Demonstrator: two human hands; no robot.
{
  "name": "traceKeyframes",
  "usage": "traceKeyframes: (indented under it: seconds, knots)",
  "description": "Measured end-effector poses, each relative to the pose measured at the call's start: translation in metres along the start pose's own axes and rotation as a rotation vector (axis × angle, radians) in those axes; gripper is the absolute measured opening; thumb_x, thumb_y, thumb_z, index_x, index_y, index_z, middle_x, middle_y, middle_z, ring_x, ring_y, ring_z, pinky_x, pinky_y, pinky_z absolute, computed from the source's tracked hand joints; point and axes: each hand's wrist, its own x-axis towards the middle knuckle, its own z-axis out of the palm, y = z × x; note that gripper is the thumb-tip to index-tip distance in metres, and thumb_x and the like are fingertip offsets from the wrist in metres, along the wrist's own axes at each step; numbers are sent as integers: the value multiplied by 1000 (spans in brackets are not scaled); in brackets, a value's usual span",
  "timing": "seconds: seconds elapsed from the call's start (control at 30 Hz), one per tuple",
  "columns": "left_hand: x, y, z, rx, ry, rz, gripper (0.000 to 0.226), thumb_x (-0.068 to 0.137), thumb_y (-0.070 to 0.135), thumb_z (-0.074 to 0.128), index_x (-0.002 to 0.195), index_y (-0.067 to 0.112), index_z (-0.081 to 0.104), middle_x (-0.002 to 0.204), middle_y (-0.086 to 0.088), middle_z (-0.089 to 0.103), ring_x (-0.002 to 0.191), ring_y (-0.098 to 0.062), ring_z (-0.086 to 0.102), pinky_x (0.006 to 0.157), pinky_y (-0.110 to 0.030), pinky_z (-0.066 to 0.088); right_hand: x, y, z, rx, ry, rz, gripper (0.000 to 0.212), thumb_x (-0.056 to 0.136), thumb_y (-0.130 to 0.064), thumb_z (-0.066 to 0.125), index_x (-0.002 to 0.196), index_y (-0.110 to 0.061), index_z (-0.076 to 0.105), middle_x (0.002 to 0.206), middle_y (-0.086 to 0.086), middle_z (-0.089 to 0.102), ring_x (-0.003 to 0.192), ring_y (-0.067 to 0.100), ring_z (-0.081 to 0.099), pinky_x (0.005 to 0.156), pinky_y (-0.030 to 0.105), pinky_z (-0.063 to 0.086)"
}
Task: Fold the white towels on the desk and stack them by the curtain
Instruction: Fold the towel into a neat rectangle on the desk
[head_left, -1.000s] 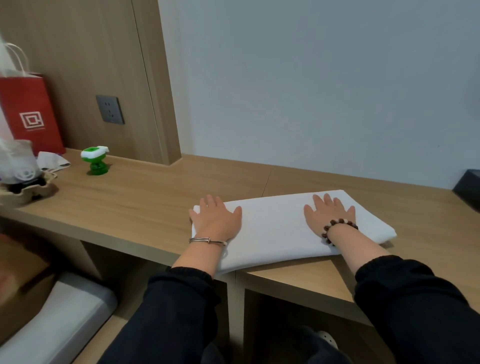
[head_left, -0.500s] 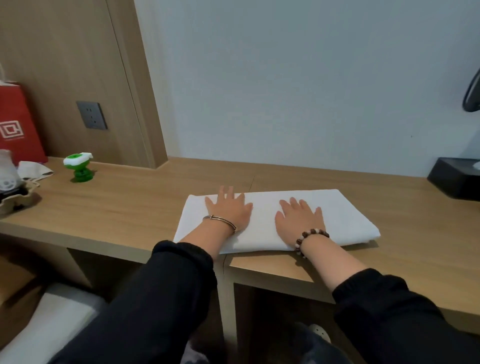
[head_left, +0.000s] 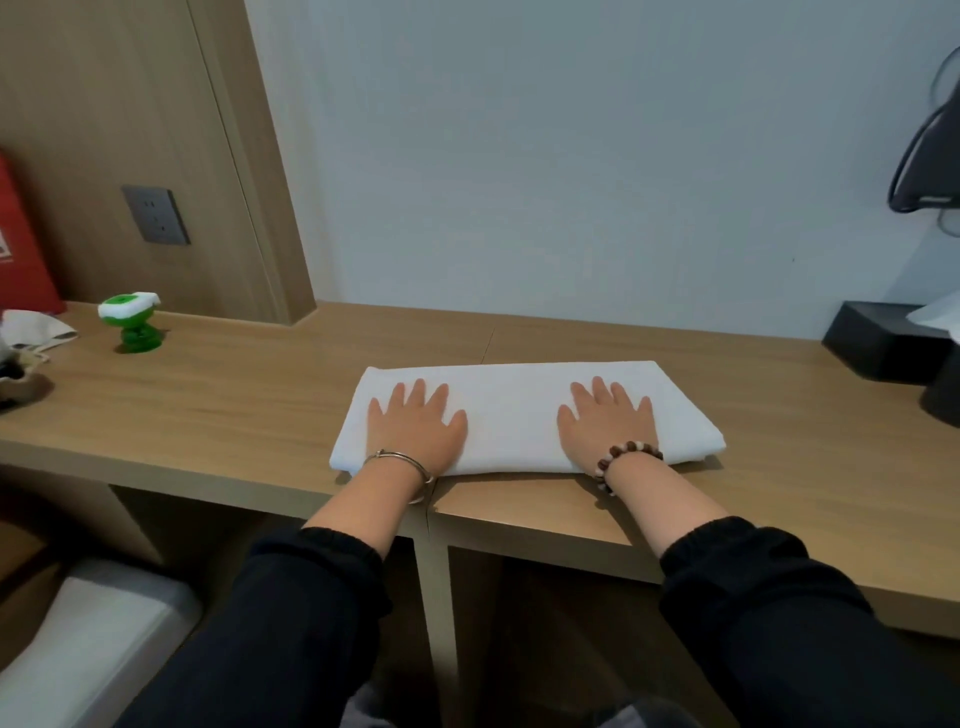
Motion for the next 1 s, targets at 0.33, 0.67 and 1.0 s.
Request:
traceKeyframes:
  seconds: [0.33,0.67,1.0]
  knots:
    - [-34,-30,-2,21,50,-144,58,97,47,15,151,27,13,160,-6,5,147,-26,0,116,-48,9,-24,26,-3,-3,43,224,60,97,-47,12,152,-22,14,160,10,7,145,29,10,117,48,8]
    - [-7,-18,-35,79,-130,117,52,99,45,27,147,27,24,160,-4,1,146,-28,-8,112,-57,6,0,-1,-21,-31,-15,-57,54,100,-37,22,150,-17,17,159,7,9,145,27,8,116,50,10]
    - [130,6,-59,84,-558,385,67,80,41,71,137,22,41,128,5,51,109,-20,52,87,-26,39,118,-63,-53,-208,-561,-457,62,86,-29,65,139,-15,36,129,8,54,112,28,55,82,30,44]
